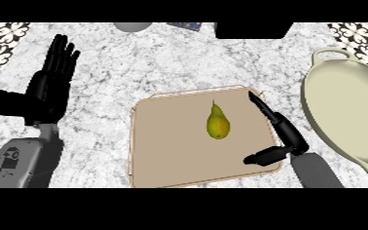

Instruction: Pick the pear from the tray and place it in the pot

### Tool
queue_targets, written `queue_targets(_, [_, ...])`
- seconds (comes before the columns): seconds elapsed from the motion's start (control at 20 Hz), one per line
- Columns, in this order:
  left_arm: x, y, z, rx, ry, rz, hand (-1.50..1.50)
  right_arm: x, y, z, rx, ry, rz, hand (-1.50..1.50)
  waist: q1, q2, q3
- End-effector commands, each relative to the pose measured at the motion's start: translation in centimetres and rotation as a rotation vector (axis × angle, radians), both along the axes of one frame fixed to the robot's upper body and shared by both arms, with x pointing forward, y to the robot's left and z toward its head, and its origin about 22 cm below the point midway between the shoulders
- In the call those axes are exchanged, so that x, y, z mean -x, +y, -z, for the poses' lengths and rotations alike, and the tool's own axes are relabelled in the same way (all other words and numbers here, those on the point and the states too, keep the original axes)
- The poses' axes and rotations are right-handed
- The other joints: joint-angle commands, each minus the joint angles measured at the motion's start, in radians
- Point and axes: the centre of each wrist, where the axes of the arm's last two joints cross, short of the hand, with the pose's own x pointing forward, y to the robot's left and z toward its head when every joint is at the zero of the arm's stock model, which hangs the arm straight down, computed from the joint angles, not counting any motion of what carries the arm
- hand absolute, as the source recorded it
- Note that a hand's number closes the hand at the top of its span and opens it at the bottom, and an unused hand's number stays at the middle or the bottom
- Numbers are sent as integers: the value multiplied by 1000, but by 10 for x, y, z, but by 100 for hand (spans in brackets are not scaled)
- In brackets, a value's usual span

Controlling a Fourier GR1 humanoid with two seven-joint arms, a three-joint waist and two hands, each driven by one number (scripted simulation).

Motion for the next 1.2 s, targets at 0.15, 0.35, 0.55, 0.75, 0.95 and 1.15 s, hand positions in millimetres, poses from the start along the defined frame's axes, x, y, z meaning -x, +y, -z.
queue_targets(0.15, [-1,-19,2,13,-12,7,0,11,52,4,-61,-36,-6,-150,3,4,12])
queue_targets(0.35, [6,4,3,1,-3,4,0,8,71,-9,-71,-56,-12,-150,4,3,11])
queue_targets(0.55, [-6,-11,0,8,-10,-3,0,-5,61,1,25,8,37,-150,8,6,12])
queue_targets(0.75, [2,-7,-2,-1,0,0,0,-13,102,6,50,41,43,-150,13,6,12])
queue_targets(0.95, [7,6,1,-5,-17,5,0,-12,77,17,13,30,22,-150,11,6,12])
queue_targets(1.15, [19,1,9,-3,-8,22,0,-26,112,4,21,9,22,-150,16,6,12])
